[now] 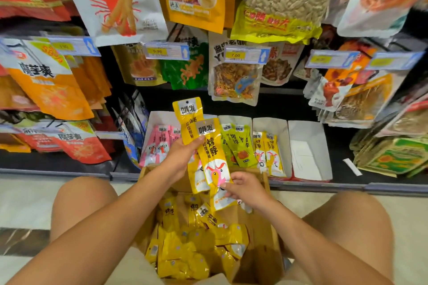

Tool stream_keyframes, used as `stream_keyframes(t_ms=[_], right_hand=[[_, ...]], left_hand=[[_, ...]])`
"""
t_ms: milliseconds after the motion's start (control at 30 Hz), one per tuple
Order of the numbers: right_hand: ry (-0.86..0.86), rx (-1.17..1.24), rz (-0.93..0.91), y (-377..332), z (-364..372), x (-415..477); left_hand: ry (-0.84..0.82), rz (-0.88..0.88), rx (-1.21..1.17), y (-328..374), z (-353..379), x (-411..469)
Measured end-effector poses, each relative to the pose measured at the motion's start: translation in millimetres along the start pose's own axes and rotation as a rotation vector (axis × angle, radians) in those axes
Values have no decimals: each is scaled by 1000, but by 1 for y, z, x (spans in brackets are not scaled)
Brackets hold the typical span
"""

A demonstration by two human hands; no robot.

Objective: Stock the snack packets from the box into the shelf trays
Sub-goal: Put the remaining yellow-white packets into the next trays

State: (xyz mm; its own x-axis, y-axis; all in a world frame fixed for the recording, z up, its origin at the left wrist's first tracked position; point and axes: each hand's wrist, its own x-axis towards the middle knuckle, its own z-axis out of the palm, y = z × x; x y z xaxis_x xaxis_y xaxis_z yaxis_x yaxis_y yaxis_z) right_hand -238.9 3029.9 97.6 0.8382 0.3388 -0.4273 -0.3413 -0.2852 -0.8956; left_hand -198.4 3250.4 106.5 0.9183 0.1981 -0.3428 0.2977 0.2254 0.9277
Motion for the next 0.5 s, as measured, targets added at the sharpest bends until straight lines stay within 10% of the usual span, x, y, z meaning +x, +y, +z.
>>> stream_keyframes(t_ms=[500], right_hand=[[104, -100, -1, 8, -16, 35]], left_hand=[[-143, -26, 183, 0, 15, 30]])
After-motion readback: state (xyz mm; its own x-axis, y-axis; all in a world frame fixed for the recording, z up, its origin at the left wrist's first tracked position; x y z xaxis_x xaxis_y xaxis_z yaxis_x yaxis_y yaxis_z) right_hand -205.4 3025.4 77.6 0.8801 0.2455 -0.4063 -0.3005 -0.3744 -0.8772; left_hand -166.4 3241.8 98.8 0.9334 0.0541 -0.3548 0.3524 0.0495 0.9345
